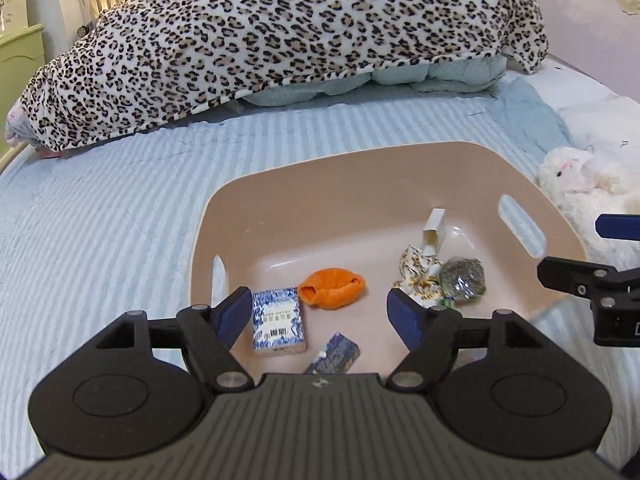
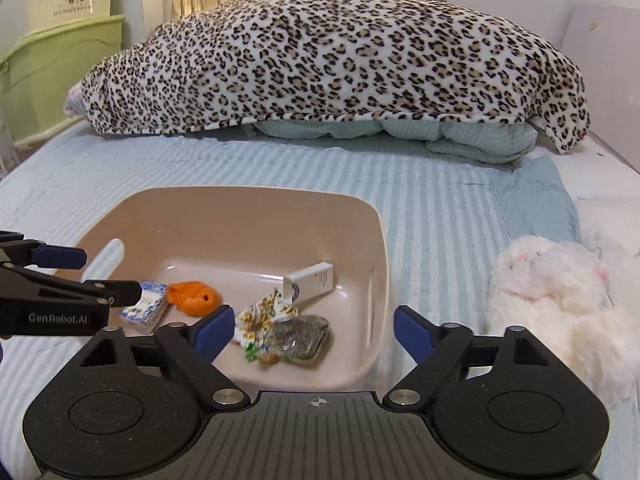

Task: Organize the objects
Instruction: 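Carry both items into the basket and open both tools, then move both tools to the black square box and hair clip, then grasp the black square box with left tool while right tool grasps the hair clip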

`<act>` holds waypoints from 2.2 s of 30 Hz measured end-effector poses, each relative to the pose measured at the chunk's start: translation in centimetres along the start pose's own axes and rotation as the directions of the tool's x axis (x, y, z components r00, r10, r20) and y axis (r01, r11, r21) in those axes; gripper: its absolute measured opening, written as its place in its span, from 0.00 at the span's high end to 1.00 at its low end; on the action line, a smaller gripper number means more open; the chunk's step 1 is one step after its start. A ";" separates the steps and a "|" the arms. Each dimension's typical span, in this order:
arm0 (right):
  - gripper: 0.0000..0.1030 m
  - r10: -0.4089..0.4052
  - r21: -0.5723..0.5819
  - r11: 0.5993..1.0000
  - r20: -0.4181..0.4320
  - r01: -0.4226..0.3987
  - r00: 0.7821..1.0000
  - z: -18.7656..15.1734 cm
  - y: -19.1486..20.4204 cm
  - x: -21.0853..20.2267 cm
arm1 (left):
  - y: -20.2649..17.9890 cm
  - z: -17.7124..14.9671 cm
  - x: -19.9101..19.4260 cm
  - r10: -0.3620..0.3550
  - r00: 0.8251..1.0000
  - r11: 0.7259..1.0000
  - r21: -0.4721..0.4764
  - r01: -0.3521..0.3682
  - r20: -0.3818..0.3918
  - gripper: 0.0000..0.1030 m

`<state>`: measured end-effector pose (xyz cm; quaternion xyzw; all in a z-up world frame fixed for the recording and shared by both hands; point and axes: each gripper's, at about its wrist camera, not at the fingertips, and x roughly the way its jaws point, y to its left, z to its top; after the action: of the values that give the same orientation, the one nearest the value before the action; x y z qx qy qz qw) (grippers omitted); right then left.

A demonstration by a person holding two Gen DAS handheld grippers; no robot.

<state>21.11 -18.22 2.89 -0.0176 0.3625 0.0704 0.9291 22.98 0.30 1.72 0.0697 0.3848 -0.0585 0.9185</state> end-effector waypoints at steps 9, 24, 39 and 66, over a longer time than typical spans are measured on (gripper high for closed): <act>0.11 -0.016 0.005 1.000 -0.025 0.016 1.000 -3.2 -0.4 -3.8 | -0.3 -2.4 -2.8 -0.034 0.999 0.999 -0.038 0.033 -0.015 0.25; 0.11 -0.040 0.056 0.997 -0.133 0.048 0.990 -9.3 -2.5 -3.2 | -2.4 -7.4 -1.9 -0.109 0.990 0.994 -0.038 0.106 -0.091 0.25; 0.11 -0.050 0.060 0.996 -0.169 0.061 0.984 -11.2 -3.5 -1.7 | -5.9 -10.0 2.6 -0.164 0.963 0.985 0.022 0.173 -0.213 0.25; 0.11 0.024 0.024 1.000 -0.220 -0.019 0.975 -11.0 0.9 2.3 | -1.1 -9.7 4.3 -0.148 0.969 0.989 -0.041 0.143 -0.197 0.68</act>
<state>15.31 -18.02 -6.79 -0.0114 0.4641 0.0743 0.8826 19.02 0.64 -8.20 0.0345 0.4798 -0.1134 0.8694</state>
